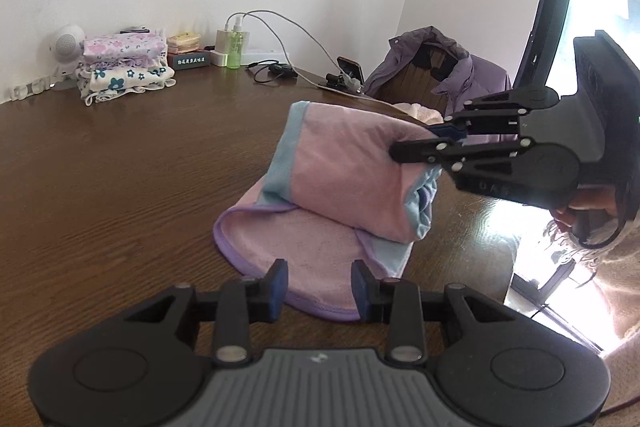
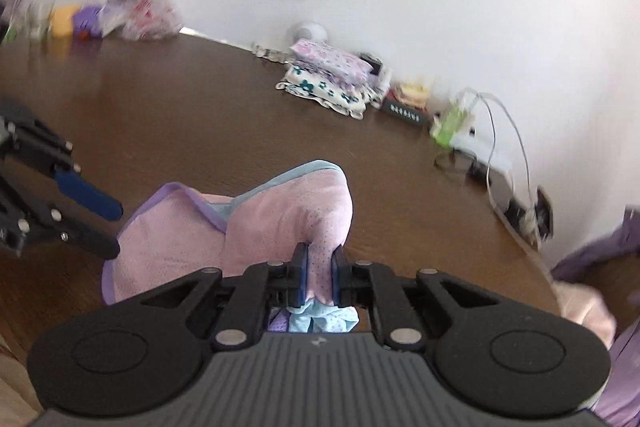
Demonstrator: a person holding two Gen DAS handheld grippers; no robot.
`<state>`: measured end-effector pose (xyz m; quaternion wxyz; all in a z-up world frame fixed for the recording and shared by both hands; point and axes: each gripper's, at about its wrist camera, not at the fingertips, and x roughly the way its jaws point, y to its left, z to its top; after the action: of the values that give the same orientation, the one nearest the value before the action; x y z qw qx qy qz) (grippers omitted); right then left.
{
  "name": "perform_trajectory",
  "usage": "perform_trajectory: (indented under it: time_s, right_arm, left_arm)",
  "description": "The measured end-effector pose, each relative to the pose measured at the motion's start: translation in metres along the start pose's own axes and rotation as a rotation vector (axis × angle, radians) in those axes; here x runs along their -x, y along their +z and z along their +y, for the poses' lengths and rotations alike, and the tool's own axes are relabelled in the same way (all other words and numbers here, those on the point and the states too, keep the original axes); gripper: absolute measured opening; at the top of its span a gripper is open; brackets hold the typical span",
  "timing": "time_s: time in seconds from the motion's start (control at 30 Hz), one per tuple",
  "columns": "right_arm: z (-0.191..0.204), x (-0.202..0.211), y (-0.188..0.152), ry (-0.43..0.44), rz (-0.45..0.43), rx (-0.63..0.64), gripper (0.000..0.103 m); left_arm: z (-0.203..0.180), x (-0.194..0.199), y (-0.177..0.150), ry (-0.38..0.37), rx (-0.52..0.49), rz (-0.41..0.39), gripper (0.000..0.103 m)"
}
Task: Fold clothes
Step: 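Lift the folded bundle with the right gripper and tuck it onto the stack, then grasp the folded pink bundle with both grippers at its ends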
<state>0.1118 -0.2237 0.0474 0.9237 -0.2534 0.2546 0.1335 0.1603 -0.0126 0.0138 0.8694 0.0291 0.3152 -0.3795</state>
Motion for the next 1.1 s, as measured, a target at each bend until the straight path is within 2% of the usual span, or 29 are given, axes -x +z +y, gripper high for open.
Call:
perform_trajectory:
  time_s: [0.1, 0.2, 0.33, 0.5, 0.57, 0.63, 0.77, 0.83, 0.93, 1.1]
  right_arm:
    - [0.045, 0.007, 0.005, -0.017, -0.031, 0.209, 0.010]
    - [0.075, 0.011, 0.008, 0.027, -0.057, 0.300, 0.010]
    - [0.102, 0.010, 0.006, 0.107, -0.048, 0.352, 0.011]
    - [0.112, 0.015, -0.001, 0.199, -0.051, 0.318, 0.014]
    - [0.107, 0.017, -0.002, 0.251, -0.049, 0.249, 0.021]
    - [0.098, 0.019, -0.001, 0.308, -0.044, 0.151, 0.022]
    - [0.055, 0.032, 0.001, 0.404, -0.060, -0.159, 0.025]
    - [0.038, 0.033, -0.002, 0.374, -0.065, -0.267, 0.027]
    - [0.030, 0.016, -0.011, 0.290, -0.020, -0.339, 0.028]
    - [0.031, -0.003, -0.027, 0.313, 0.022, -0.344, 0.028]
  left_arm:
    - [-0.002, 0.013, -0.001, 0.000, 0.009, -0.034, 0.033]
    - [0.000, 0.026, 0.000, 0.017, 0.022, -0.064, 0.034]
    - [0.011, 0.037, 0.004, 0.040, 0.050, -0.100, 0.036]
    - [0.023, 0.032, 0.017, 0.048, 0.100, -0.136, 0.036]
    - [0.025, 0.022, 0.025, 0.045, 0.097, -0.144, 0.035]
    - [0.025, 0.009, 0.034, 0.044, 0.083, -0.137, 0.033]
    - [0.026, -0.017, 0.039, 0.058, 0.049, -0.080, 0.025]
    - [0.028, -0.027, 0.035, 0.061, 0.042, -0.044, 0.024]
    - [0.033, -0.040, 0.026, 0.062, 0.056, 0.004, 0.020]
    - [0.031, -0.037, 0.014, 0.069, 0.032, 0.027, 0.020]
